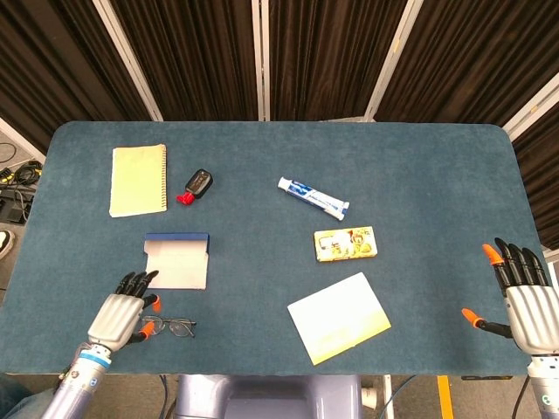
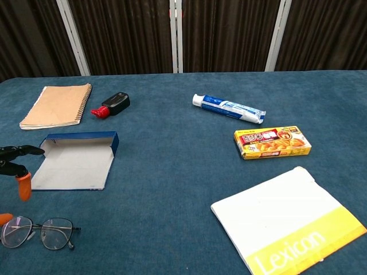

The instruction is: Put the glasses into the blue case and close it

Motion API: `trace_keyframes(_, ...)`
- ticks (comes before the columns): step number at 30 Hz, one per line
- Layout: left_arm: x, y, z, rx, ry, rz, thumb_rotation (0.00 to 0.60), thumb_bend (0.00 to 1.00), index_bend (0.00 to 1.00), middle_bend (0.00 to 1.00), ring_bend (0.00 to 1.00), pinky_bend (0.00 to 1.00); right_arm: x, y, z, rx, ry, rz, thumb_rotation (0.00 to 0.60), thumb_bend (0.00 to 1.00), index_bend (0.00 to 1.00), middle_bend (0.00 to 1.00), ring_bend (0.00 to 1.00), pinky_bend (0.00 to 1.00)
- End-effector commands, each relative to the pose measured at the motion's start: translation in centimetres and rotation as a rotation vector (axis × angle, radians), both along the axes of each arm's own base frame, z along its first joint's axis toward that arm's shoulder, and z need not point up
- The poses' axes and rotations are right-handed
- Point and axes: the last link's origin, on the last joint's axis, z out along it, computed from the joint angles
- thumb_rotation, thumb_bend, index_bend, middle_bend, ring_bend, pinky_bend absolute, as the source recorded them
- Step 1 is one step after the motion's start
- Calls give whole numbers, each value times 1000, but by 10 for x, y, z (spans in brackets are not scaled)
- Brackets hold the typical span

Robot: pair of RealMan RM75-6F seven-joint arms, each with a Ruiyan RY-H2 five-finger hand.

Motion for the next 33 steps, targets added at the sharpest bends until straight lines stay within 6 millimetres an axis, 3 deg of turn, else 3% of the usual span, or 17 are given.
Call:
trace_keyframes(1,-1,-1,-4,-5,5,7,600,417,463,0,0,0,-1,0,0,5,-1,-4,600,0,0,0,0,0)
trace_keyframes(5,-3,-3,-10,-20,11,17,600,456,457,0,0,0,-1,-1,1,6,-5,-5,600,0,0,0,0,0)
trace_keyframes(33,-6,-2,-38,-46,20,47,600,446,462,0,0,0,-1,-1,0,3,-16,1,600,0,0,0,0,0)
